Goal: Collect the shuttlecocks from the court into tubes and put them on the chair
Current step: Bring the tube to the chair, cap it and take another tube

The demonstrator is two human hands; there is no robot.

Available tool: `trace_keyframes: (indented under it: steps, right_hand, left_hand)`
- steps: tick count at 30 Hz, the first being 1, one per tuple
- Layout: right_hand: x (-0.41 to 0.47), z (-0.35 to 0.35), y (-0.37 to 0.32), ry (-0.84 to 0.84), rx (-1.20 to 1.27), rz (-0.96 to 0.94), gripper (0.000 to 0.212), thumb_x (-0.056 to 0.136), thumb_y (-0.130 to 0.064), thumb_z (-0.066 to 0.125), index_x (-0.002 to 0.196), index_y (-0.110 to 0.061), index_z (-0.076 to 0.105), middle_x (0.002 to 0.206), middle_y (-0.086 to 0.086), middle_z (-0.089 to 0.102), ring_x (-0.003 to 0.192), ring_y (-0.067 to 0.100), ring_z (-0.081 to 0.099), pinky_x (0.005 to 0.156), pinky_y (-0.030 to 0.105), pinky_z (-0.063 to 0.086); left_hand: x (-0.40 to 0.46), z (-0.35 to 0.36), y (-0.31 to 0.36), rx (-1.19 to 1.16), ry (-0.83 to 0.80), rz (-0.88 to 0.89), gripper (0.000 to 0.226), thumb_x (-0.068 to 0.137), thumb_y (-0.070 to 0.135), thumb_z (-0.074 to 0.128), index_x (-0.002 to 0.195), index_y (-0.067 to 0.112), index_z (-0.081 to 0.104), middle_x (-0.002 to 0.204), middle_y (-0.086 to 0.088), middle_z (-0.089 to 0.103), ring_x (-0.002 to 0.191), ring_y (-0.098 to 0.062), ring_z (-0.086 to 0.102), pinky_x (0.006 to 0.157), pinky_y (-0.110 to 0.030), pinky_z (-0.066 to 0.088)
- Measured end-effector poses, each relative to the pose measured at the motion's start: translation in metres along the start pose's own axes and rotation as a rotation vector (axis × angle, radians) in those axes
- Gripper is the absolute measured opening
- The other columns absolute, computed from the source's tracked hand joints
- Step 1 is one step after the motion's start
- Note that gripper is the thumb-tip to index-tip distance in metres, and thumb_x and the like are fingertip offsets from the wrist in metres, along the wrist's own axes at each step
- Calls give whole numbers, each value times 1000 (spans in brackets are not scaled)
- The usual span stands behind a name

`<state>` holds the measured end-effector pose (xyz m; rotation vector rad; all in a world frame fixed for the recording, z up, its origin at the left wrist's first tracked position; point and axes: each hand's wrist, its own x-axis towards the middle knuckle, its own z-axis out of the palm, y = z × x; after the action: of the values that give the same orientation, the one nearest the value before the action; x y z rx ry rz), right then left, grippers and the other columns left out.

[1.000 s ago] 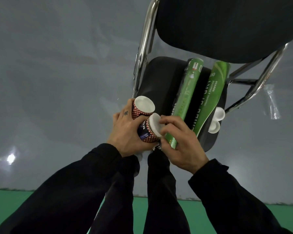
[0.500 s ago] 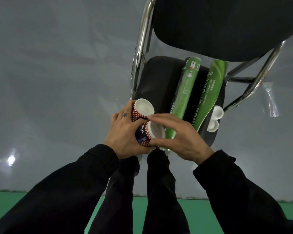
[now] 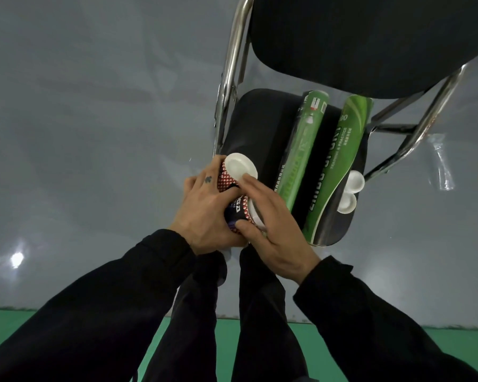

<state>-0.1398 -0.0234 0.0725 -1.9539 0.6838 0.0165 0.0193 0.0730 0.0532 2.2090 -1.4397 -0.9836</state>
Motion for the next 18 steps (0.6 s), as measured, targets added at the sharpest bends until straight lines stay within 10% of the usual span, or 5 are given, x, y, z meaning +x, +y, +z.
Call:
trace_keyframes:
  steps: [4,18]
  right_hand:
    - [-12,12,-6,231,209,28,51,102,-36,45,148,-14,45,150,2,43,144,18,38,119,42,34]
    - [9,1,-12,92,-15,-9,51,100,-46,44,142,-18,43,139,0,38,129,18,44,109,41,43]
  left_hand:
    - [3,0,3,-14,-102,31,82,60,76,65,134,45,50,166,-16,19,150,-36,27,119,-49,21]
    - [2,-2,0,-99,-16,3,85,61,74,67,138,48,44,163,-10,22,147,-32,30,118,-55,27]
